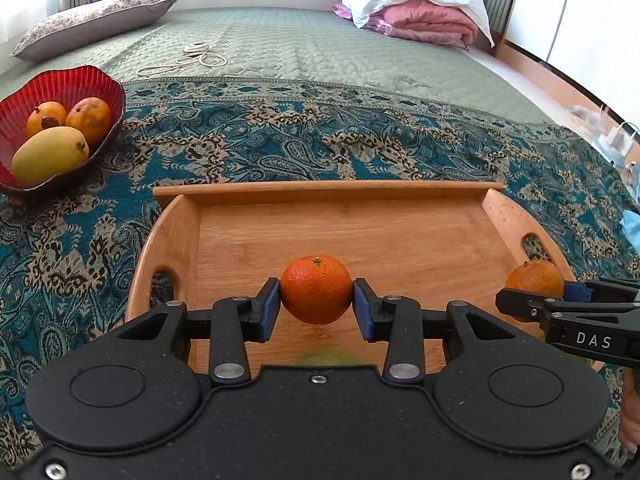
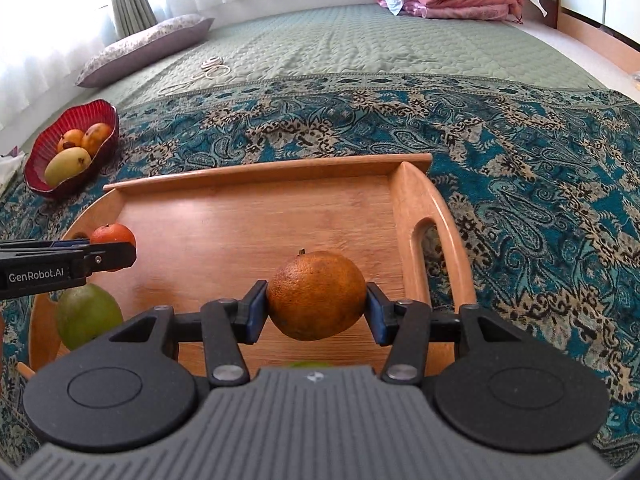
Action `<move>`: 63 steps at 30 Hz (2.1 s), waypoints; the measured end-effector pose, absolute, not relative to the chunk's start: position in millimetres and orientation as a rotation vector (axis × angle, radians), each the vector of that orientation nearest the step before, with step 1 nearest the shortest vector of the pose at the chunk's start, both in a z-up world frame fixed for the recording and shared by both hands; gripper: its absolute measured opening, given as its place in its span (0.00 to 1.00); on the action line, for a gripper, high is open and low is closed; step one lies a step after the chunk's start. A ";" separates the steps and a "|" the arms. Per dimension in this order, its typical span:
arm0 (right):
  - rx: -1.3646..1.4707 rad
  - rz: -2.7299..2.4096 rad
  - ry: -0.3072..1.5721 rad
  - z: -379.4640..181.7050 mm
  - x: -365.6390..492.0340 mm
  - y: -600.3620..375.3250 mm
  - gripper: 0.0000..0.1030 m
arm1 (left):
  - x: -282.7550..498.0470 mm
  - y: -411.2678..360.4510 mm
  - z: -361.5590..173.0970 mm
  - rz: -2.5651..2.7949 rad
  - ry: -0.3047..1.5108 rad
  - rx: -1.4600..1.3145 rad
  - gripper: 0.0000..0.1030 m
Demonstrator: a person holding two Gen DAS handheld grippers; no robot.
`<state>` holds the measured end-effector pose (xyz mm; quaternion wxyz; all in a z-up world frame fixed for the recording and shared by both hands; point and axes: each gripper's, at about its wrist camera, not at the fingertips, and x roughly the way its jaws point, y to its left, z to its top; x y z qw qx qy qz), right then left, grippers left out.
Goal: Organize fruits
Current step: 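Lift the tangerine in the left tool while the right tool carries the orange over the tray, then open the left tool onto the tray while the right tool releases the orange there, then withdraw both tools from the tray toward the remaining fruit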
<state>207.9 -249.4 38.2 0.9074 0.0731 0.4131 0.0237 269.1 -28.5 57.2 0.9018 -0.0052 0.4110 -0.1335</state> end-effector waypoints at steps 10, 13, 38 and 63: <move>0.157 0.050 0.862 31.6 208.9 -243.8 0.52 | 270.9 -29.3 49.4 -0.276 0.869 -0.005 0.36; 0.161 0.047 0.866 29.1 209.1 -244.3 0.52 | 270.9 -28.9 47.3 -0.274 0.874 -0.003 0.36; 0.185 0.069 0.810 33.7 197.9 -245.6 0.76 | 253.3 -27.5 52.3 -0.256 0.792 0.050 0.71; -0.026 0.057 0.358 34.3 62.0 -201.8 0.92 | 99.8 10.9 53.8 -0.235 0.440 -0.035 1.00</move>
